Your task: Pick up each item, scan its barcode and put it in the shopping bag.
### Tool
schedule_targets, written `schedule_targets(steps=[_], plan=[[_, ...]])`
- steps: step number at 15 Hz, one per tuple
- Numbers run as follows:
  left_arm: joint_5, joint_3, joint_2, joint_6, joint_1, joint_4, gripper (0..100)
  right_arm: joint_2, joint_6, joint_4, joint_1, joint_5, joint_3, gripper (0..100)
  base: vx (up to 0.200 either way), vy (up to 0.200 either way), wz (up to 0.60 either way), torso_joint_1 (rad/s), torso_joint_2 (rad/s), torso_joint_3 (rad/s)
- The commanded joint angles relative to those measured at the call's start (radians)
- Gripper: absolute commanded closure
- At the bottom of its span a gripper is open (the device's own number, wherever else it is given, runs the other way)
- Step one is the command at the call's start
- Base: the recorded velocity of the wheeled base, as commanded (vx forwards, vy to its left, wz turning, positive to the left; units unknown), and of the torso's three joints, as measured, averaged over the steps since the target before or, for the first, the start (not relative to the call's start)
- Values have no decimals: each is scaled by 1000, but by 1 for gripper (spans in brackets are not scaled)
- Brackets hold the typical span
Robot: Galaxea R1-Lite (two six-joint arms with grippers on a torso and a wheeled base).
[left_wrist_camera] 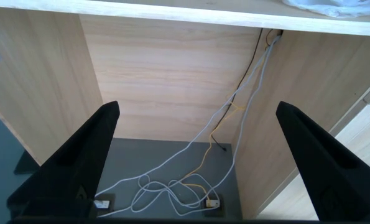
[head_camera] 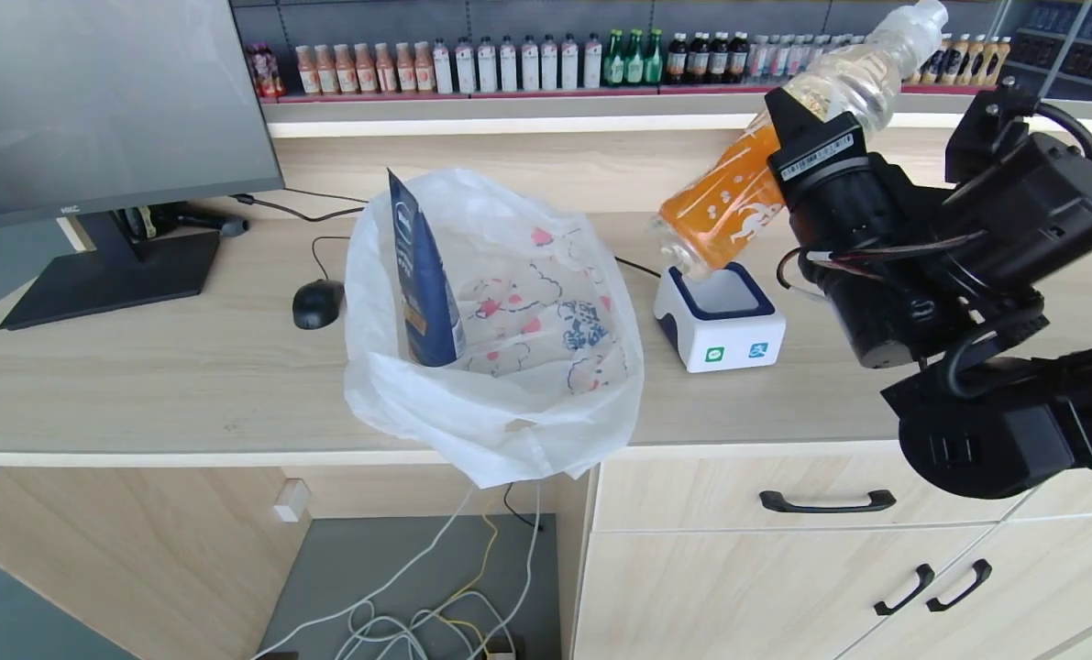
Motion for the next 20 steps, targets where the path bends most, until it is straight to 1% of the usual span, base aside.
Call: schedule_targets(steps=[1, 2, 3, 4, 7, 13, 20], plan=[[0, 0, 0, 0, 1, 0, 0, 25, 70, 6, -50, 1, 17, 100, 0, 0, 0, 0, 0, 0], [0, 0, 0, 0, -1, 0, 0, 41, 117, 11, -73, 2, 20, 100, 0, 0, 0, 0, 0, 0], [0, 0, 0, 0, -1, 0, 0, 45, 130, 12, -78, 4, 20, 100, 0, 0, 0, 0, 0, 0], [0, 0, 0, 0, -1, 0, 0, 70, 191, 20, -106, 4, 22, 100, 0, 0, 0, 0, 0, 0], [0, 0, 0, 0, 1, 0, 0, 93, 280, 32, -149, 25, 22, 100, 0, 0, 0, 0, 0, 0], [0, 0, 0, 0, -1, 0, 0, 119, 371, 32, -176, 35, 34, 100, 0, 0, 0, 0, 0, 0], [0, 0, 0, 0, 1, 0, 0, 124, 398, 31, -181, 33, 51, 100, 0, 0, 0, 0, 0, 0]])
